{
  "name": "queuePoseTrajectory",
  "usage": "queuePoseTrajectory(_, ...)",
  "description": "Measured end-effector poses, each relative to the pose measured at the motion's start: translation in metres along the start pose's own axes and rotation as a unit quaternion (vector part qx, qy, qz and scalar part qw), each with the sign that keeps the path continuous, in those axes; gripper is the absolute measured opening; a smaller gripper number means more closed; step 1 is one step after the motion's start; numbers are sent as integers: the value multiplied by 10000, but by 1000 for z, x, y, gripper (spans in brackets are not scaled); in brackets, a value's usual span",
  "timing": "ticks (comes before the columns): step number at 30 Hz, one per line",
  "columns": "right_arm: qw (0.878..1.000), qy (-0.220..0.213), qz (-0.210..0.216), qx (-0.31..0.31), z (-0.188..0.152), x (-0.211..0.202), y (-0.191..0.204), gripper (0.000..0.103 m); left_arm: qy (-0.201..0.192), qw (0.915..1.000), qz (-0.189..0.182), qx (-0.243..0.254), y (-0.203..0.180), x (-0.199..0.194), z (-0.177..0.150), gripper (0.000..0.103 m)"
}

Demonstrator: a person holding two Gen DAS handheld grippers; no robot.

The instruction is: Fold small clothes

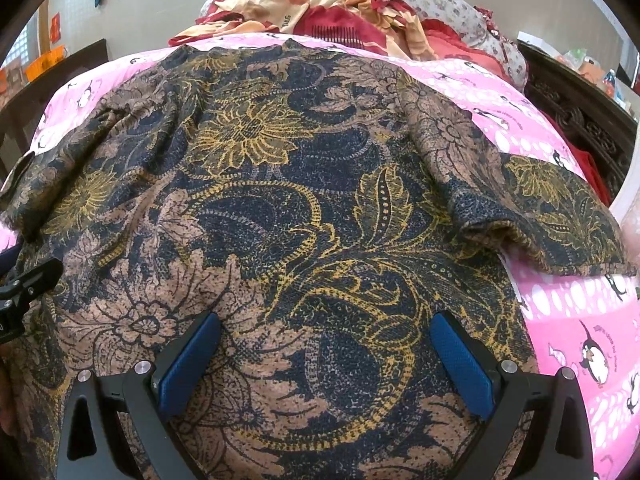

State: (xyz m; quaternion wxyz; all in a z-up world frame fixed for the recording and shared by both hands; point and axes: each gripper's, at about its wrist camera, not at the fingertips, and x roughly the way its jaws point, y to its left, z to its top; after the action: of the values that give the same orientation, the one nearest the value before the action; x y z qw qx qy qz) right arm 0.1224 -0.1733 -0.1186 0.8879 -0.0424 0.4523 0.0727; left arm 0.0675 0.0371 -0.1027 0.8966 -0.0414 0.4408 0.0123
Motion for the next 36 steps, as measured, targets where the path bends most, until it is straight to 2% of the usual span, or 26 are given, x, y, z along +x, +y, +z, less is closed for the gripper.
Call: queuePoseTrajectory(36, 10000, -67, 49, 54, 0, 0, -3, 103, -7, 10000, -5, 8, -2, 1, 1, 103)
